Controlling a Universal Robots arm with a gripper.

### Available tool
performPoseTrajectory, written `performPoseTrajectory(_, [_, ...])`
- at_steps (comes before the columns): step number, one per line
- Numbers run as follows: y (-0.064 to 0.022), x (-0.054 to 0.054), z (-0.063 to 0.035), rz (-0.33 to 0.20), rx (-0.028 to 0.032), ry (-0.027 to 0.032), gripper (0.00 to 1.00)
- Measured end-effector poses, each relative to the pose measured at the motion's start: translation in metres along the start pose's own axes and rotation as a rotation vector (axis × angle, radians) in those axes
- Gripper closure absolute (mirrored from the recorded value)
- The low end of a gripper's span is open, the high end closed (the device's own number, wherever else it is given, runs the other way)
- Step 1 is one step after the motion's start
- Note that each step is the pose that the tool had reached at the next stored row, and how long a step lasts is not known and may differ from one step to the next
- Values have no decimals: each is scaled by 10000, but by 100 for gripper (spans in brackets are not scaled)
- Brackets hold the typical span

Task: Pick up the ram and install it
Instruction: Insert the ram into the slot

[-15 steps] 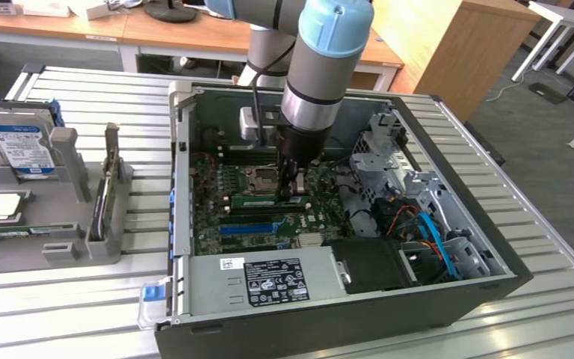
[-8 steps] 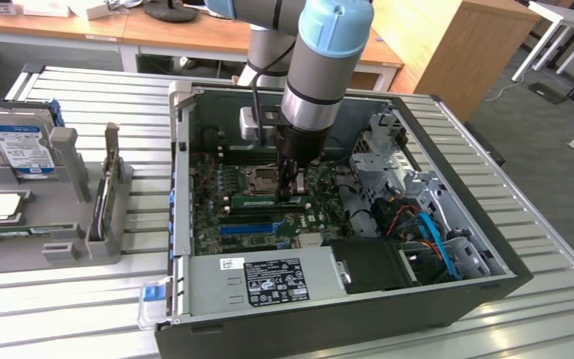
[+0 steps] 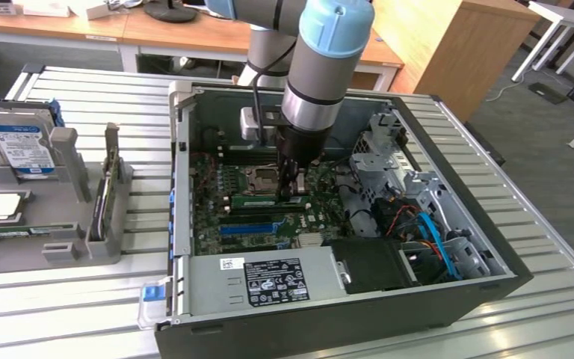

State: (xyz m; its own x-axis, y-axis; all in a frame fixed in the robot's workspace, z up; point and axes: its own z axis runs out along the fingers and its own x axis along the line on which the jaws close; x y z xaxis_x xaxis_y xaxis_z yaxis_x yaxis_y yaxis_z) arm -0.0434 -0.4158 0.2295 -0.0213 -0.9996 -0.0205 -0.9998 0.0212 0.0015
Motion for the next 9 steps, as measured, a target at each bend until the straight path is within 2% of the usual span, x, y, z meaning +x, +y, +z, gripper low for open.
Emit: performPoseTrajectory(9, [10,-1,0,0,3,-1,88])
